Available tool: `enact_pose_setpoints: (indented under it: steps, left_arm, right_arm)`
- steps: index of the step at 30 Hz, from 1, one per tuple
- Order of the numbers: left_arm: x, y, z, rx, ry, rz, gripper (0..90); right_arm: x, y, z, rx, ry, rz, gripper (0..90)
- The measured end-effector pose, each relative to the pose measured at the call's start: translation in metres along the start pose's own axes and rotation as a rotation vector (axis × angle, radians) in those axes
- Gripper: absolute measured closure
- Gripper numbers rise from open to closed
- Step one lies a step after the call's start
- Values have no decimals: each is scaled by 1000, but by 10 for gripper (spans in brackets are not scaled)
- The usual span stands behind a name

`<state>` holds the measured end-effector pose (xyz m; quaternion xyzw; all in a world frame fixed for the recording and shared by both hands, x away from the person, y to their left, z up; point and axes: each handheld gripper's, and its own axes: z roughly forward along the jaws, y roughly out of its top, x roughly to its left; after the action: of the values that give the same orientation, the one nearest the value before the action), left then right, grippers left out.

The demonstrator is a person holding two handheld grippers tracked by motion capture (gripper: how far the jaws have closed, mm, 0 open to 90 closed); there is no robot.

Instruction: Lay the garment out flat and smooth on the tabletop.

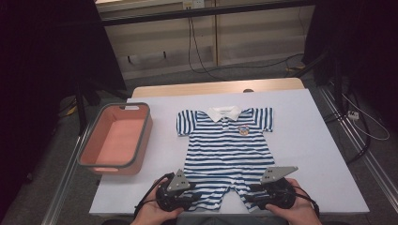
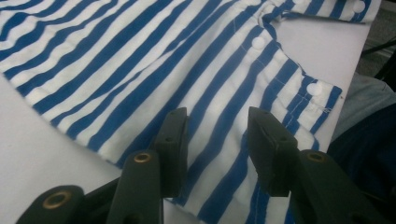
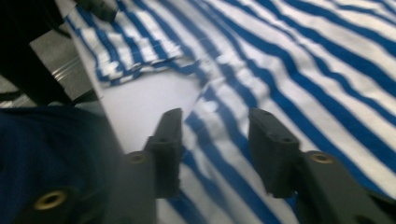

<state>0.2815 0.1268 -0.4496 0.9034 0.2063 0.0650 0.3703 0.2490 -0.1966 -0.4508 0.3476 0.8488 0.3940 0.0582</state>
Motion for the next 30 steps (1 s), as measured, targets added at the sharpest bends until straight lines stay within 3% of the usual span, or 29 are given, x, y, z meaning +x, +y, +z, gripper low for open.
enact_pose_setpoints:
  steps: [2,4,5,6,9,19,21,23,24,30]
  left_arm:
    - [-2,-1,4,27,14,18,589]
    - [-2,-1,6,8,4,-2,589]
    - [-1,0,6,14,7,-14,631]
    - [0,0,6,14,-7,-18,745]
    - [0,0,6,15,-21,-21,883]
    - [2,-4,-2,44,-87,-34,900]
    - [5,-5,-1,27,-78,-46,883]
    - [10,-5,-3,-3,-73,-95,758]
    - [13,-5,-5,-19,-75,-110,755]
    - [31,-5,-10,-74,37,-126,588]
  right_arm:
    - [-5,0,-1,-11,-23,7,524]
    - [-9,0,-2,-18,-38,12,492]
    - [-12,-1,-3,-24,-47,20,472]
    - [-14,-1,-3,-30,-64,29,465]
    - [-20,-1,-4,-44,-93,44,451]
    - [-34,-3,-4,-36,-167,83,412]
    - [-34,-3,-4,-44,-174,78,391]
    - [-35,-3,-4,-51,-182,75,354]
    - [-35,-2,-4,-55,-189,76,333]
    - [-40,-1,-6,-82,-214,95,266]
